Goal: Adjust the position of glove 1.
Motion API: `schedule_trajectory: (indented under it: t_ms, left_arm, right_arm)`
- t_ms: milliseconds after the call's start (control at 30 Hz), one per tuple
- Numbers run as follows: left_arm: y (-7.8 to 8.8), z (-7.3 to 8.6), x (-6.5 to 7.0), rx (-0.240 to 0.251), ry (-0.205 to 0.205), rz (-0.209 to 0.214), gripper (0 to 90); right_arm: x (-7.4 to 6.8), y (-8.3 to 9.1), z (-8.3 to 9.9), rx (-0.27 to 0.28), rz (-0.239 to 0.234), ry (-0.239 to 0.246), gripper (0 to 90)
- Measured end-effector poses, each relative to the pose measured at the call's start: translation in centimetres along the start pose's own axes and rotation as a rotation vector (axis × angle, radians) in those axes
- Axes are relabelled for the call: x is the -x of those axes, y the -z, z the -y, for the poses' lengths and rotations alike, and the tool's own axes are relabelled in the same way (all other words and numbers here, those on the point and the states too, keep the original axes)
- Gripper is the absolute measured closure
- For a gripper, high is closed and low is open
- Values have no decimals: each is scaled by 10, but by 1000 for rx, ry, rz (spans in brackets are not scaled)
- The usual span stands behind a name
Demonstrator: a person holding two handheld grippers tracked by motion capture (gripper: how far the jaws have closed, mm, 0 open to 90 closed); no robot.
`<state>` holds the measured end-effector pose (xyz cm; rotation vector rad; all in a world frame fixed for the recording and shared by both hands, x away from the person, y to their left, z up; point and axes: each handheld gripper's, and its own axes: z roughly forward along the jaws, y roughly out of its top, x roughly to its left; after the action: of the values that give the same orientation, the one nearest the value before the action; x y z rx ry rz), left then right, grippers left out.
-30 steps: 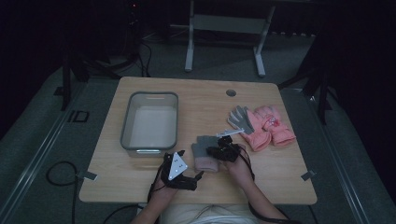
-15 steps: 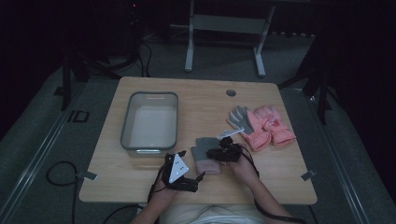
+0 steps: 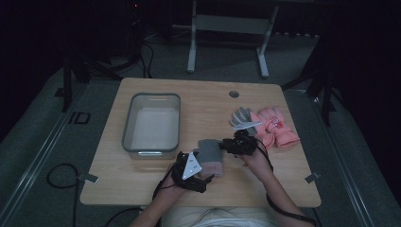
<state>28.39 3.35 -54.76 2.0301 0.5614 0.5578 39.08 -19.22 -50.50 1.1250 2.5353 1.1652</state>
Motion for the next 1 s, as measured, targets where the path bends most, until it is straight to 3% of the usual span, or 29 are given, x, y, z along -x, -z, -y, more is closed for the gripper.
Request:
schedule_trajectory:
  t_ms: [33,67,100,133,167,200,233,300,367,433,467,500,633,667,767,833,900,933,967,1000]
  left_arm:
    - [0,0,0,0,0,0,61]
    - [-6,-3,3,-53,-68,23,61]
    - [-10,-5,5,-88,-115,75,62]
    - [-10,-5,5,-88,-115,75,61]
    - [-15,-6,7,-133,-148,109,61]
    - [-15,-6,7,-133,-148,109,61]
    - [-19,-7,8,-153,-165,136,61]
    - [-21,-7,8,-166,-172,145,62]
    - [-24,-9,10,-172,-212,150,148]
    - [-24,-9,10,-172,-212,150,162]
    - [-26,-9,10,-179,-246,143,162]
    - [-27,-8,9,-186,-267,136,248]
    - [-29,-8,6,-202,-273,123,314]
    - [-32,-6,5,-235,-293,98,357]
    - [-33,-6,4,-230,-272,92,391]
    - [-35,-6,3,-233,-264,89,410]
    - [-35,-6,2,-227,-263,84,513]
    - [-34,-6,-1,-222,-252,93,541]
    - [-33,-6,-7,-211,-211,123,568]
    - [-33,-6,-7,-211,-211,123,591]
  right_arm:
    - [0,0,0,0,0,0,650]
    - [3,0,-1,1,6,-2,650]
    - [9,-2,-4,-4,22,-15,644]
    - [9,-2,-4,-4,22,-15,644]
    - [14,-5,-5,-7,23,-40,628]
    - [14,-5,-5,-7,23,-40,628]
    - [17,-9,-6,-13,13,-58,617]
    - [18,-11,-7,-19,7,-60,616]
    - [21,-20,-9,-43,13,-68,578]
    - [22,-23,-10,-52,21,-73,578]
    - [22,-23,-10,-52,21,-73,563]
    - [27,-33,-8,-69,14,-118,497]
    - [29,-40,-4,-76,11,-150,437]
    - [29,-45,-2,-95,10,-158,405]
    - [26,-50,1,-101,16,-152,369]
    - [24,-51,1,-106,20,-141,391]
    - [17,-54,1,-113,-18,-121,453]
    - [16,-54,0,-114,-23,-119,469]
    - [16,-55,-1,-116,-34,-130,504]
    - [17,-56,-1,-116,-59,-143,548]
